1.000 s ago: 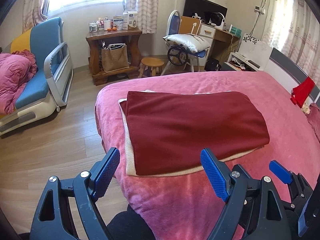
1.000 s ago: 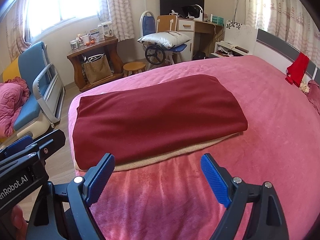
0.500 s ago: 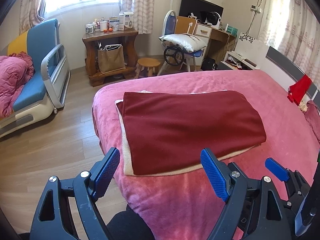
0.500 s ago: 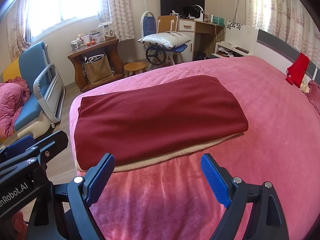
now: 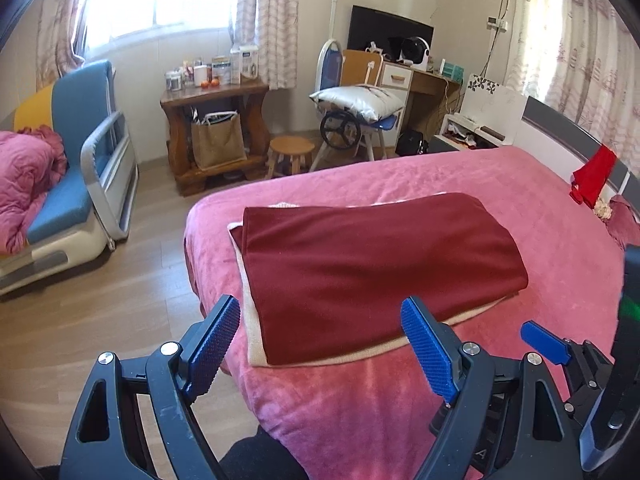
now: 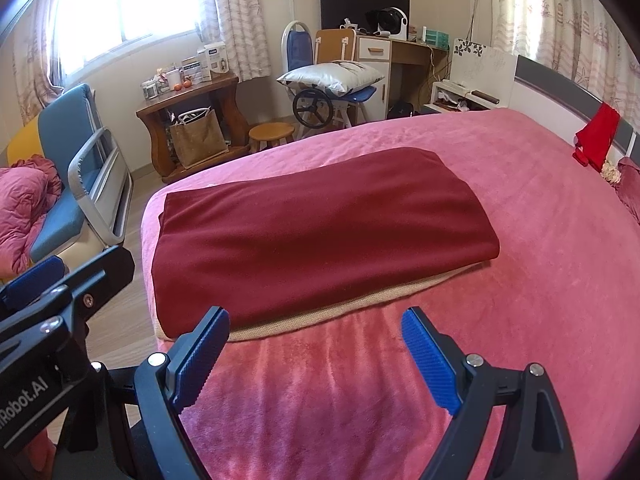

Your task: Fold clothes

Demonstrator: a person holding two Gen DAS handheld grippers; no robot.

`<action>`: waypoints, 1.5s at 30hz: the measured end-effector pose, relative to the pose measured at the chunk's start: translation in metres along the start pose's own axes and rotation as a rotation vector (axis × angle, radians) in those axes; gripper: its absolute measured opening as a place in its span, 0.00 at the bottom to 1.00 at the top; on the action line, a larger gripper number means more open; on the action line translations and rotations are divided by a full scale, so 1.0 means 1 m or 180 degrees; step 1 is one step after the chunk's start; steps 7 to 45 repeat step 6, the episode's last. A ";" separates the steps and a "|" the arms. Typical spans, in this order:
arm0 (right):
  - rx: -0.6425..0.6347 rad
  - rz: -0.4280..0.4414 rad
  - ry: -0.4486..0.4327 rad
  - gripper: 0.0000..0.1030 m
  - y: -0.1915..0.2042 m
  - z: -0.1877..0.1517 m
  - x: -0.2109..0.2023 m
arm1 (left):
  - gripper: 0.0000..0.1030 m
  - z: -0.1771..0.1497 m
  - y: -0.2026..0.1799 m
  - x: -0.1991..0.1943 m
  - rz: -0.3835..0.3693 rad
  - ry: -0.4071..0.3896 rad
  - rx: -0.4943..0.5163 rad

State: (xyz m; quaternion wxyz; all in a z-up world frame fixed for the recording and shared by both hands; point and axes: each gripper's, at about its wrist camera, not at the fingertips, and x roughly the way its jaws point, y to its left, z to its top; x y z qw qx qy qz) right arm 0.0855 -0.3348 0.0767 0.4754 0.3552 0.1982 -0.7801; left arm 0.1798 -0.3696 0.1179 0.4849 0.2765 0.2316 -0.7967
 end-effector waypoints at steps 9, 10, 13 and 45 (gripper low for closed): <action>0.0018 0.0008 -0.0001 0.87 0.000 0.000 -0.001 | 0.82 -0.002 0.003 0.004 0.0011 0.0112 -0.0074; 0.0018 0.0008 -0.0001 0.87 0.000 0.000 -0.001 | 0.82 -0.002 0.003 0.004 0.0011 0.0112 -0.0074; 0.0018 0.0008 -0.0001 0.87 0.000 0.000 -0.001 | 0.82 -0.002 0.003 0.004 0.0011 0.0112 -0.0074; 0.0018 0.0008 -0.0001 0.87 0.000 0.000 -0.001 | 0.82 -0.002 0.003 0.004 0.0011 0.0112 -0.0074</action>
